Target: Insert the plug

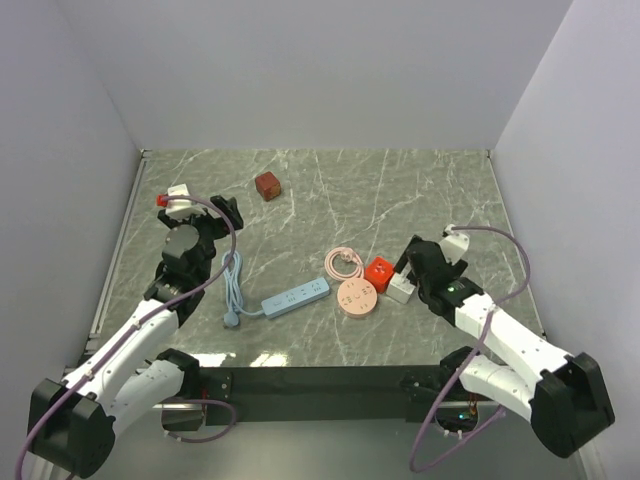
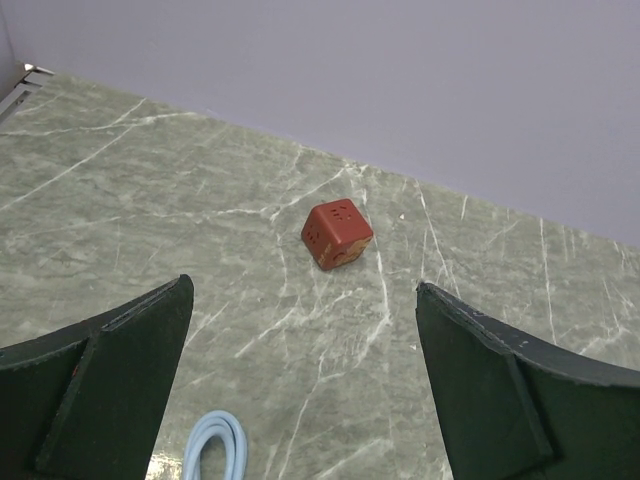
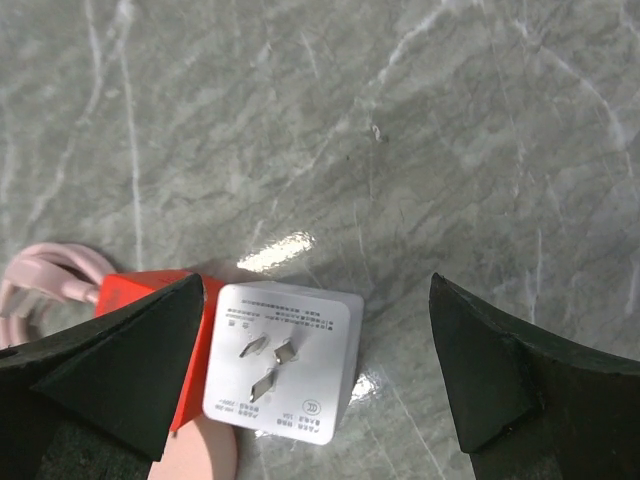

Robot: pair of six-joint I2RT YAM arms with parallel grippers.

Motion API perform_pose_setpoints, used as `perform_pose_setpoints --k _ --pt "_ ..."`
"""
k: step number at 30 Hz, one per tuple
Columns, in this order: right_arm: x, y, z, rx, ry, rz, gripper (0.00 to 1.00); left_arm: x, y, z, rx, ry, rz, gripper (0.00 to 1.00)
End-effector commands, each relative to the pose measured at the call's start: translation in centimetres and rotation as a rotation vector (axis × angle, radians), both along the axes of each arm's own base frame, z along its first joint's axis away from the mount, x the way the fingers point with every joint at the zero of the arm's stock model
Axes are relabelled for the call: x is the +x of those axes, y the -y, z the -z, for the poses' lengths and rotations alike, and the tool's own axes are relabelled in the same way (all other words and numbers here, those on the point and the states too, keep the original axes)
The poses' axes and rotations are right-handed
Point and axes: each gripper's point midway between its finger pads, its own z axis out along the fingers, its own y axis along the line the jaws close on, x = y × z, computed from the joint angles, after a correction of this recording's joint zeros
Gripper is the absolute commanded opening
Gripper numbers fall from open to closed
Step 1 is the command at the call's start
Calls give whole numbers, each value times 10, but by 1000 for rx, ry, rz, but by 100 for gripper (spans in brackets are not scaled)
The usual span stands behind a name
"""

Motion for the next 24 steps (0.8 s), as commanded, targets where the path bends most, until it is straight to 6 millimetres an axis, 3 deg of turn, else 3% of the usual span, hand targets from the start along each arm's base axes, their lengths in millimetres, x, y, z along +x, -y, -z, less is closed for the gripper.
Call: perform_pose_setpoints --k 1,12,24 --pt "11 -2 -6 -25 7 33 100 2 3 -3 7 15 13 100" --pt "16 -15 10 -71 -66 14 100 5 1 1 6 7 -2 99" --pt "-7 -26 19 -30 -102 3 99 6 1 2 4 3 3 99"
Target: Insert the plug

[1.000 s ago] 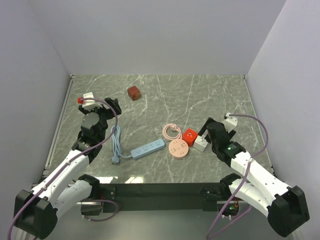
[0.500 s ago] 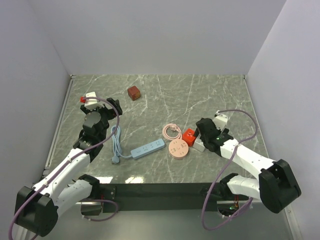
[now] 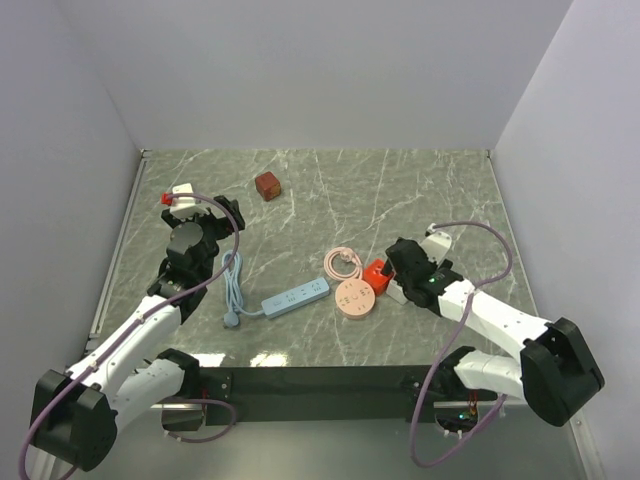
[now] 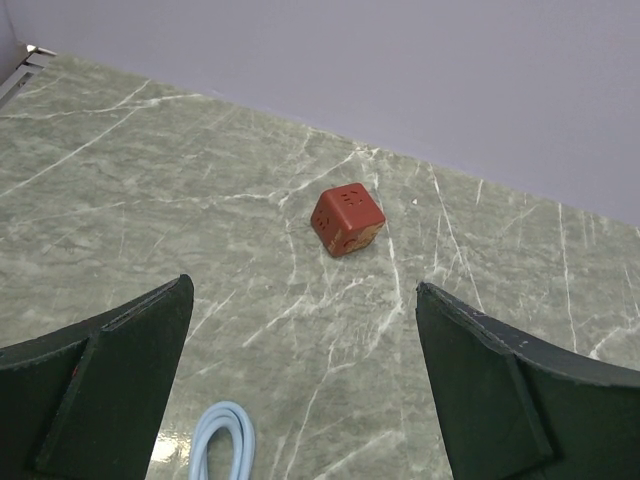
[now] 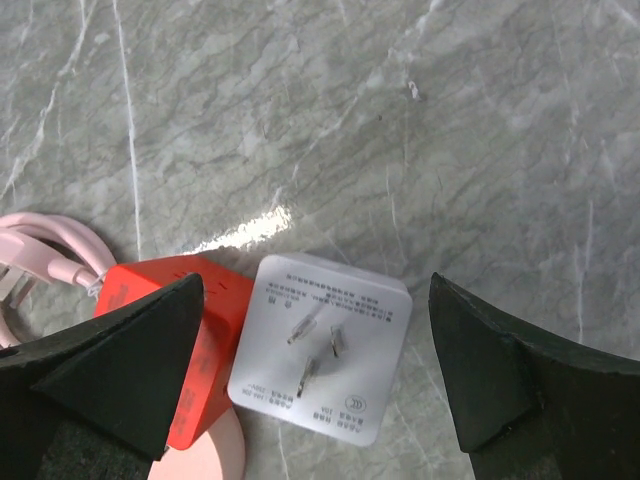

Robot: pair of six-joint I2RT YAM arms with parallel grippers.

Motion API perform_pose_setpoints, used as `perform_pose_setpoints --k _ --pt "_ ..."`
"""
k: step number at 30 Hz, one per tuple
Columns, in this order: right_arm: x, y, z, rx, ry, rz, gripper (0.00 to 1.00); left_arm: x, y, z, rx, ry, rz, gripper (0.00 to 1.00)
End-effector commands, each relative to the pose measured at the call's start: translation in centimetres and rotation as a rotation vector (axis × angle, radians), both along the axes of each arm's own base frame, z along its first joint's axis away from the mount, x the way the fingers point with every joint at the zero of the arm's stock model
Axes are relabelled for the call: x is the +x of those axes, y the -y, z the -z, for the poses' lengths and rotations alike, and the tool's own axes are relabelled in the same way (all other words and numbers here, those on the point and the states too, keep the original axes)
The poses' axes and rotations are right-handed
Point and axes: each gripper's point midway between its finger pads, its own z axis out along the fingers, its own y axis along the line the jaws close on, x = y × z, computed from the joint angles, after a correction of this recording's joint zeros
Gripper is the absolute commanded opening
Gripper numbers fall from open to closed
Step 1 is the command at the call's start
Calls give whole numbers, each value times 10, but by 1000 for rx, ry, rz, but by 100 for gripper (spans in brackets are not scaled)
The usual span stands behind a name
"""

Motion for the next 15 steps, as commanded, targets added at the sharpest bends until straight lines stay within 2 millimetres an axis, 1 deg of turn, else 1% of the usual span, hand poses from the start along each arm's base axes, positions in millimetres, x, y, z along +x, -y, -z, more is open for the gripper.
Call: perform_pose_setpoints --k 1,8,12,15 --pt "-9 3 -4 -1 -4 37 99 0 1 -13 -13 45 9 99" --pt "-27 18 -5 -14 -14 77 99 0 0 -12 -13 45 9 99" --pt "-31 22 -6 0 0 87 99 -1 0 -12 -13 45 6 100" --pt "-31 21 -4 9 9 84 99 -1 0 -13 -14 46 7 99"
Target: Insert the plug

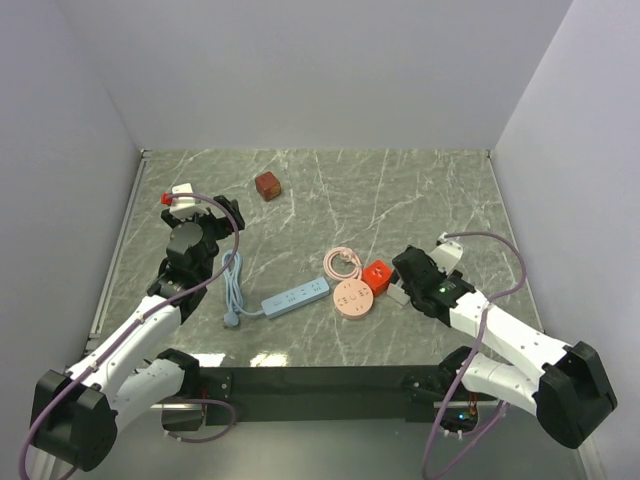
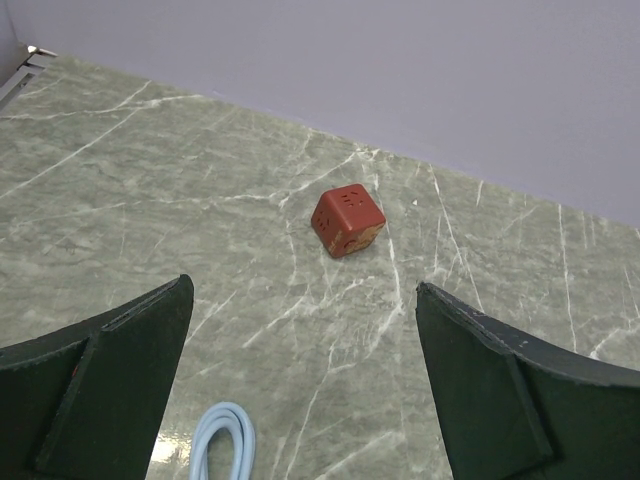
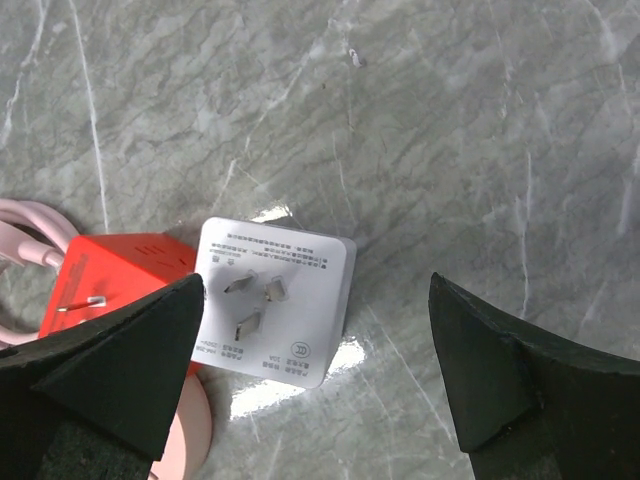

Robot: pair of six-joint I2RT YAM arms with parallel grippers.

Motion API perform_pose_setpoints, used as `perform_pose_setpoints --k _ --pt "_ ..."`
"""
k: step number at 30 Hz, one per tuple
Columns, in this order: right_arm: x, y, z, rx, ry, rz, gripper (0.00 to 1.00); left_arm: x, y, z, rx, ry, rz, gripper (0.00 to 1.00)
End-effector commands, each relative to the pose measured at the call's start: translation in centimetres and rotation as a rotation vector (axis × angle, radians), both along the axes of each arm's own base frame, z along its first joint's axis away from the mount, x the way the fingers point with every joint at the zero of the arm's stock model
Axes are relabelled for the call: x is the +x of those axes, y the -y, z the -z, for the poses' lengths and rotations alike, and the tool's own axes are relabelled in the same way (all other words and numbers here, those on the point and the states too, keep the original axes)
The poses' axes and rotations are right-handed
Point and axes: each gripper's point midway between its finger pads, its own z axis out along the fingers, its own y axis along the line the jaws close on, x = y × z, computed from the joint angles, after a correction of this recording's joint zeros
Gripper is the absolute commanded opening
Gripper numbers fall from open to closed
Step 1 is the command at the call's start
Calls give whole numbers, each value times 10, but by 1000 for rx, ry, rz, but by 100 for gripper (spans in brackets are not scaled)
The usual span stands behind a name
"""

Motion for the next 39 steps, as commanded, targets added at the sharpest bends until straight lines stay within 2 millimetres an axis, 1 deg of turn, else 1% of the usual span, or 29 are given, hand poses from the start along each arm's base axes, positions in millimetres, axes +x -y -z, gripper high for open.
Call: perform_pose_setpoints --k 1,8,14,20,23,29,31,32,33,35,36,38,39 --pt "-2 6 3 -11 20 31 99 -1 0 -12 -13 46 10 99" --pt "9 -4 5 7 39 10 99 -2 -1 -12 -14 47 4 99" --pt "14 -15 6 40 44 -21 99 -1 -1 -12 -13 46 5 99" --pt "13 -19 8 49 39 -31 98 -1 -1 -11 -12 41 2 99" --pt "11 -21 14 53 28 -36 98 -2 -1 -11 -12 43 2 99" --pt "8 -18 23 24 -7 -22 91 -2 -3 -12 -12 46 -2 100" --pt "8 -17 24 19 -4 -16 87 -2 -4 -12 -12 46 -8 99" --pt "9 -18 23 23 1 -23 82 -2 -3 -11 -10 44 -7 99" --pt "10 -19 23 26 3 -26 74 -2 -3 -11 -9 43 -5 100" --pt "11 -22 22 36 7 -31 65 -1 -2 -11 -8 44 -2 99" --pt "12 -23 20 41 13 -36 56 -1 -2 -11 -8 43 -1 99" --pt "14 -25 17 53 29 -43 45 -1 0 -11 -6 41 7 99" --pt "15 -26 15 56 35 -49 27 -1 0 -12 -5 44 10 99"
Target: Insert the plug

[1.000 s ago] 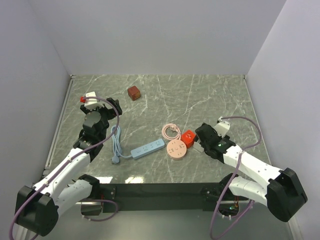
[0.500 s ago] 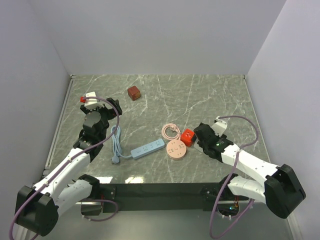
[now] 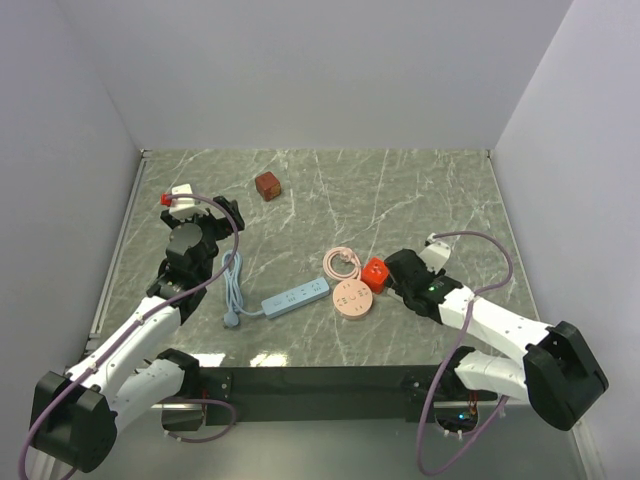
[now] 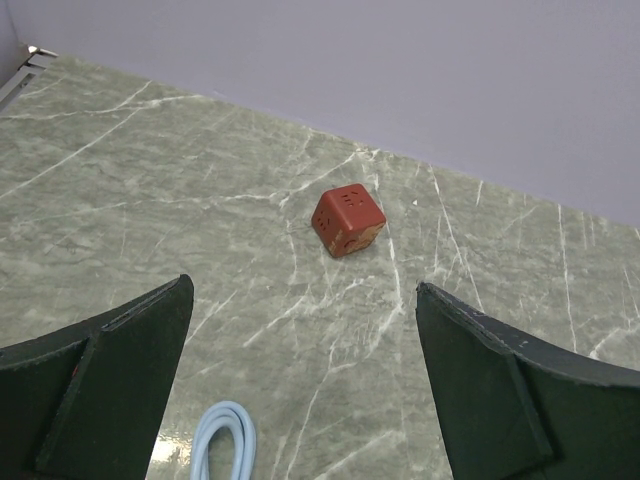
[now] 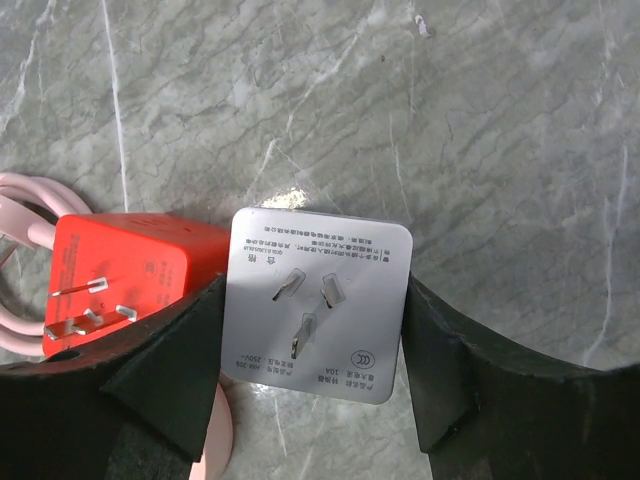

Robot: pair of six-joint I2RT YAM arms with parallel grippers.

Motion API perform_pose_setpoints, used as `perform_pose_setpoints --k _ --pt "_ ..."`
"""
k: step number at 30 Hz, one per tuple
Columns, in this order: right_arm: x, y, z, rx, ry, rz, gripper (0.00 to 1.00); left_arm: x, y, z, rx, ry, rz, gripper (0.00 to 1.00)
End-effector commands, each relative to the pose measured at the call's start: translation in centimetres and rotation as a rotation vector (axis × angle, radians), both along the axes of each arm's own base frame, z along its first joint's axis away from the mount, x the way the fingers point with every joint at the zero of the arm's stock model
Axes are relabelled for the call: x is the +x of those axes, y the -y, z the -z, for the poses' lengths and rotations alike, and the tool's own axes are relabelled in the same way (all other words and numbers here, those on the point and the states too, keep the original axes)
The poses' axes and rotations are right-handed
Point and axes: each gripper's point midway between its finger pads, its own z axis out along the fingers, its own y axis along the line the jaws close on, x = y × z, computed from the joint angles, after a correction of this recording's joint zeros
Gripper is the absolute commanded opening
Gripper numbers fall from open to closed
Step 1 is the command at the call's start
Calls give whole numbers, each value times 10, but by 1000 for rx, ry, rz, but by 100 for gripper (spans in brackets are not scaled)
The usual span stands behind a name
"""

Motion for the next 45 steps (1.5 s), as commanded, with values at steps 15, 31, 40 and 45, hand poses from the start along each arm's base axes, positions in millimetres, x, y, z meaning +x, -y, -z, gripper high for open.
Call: perform_pose_setpoints --k 15,31,40,45 --pt "29 -36 -156 107 370 -262 0 -12 55 -29 55 208 340 99" --pt "24 -198 -251 492 555 -1043 0 -95 162 -44 177 403 980 99" --pt "11 -226 -255 609 518 -1208 0 -103 189 -34 267 394 1007 99" --pt "9 -232 -243 631 478 -1235 0 -103 193 -38 266 399 1014 99"
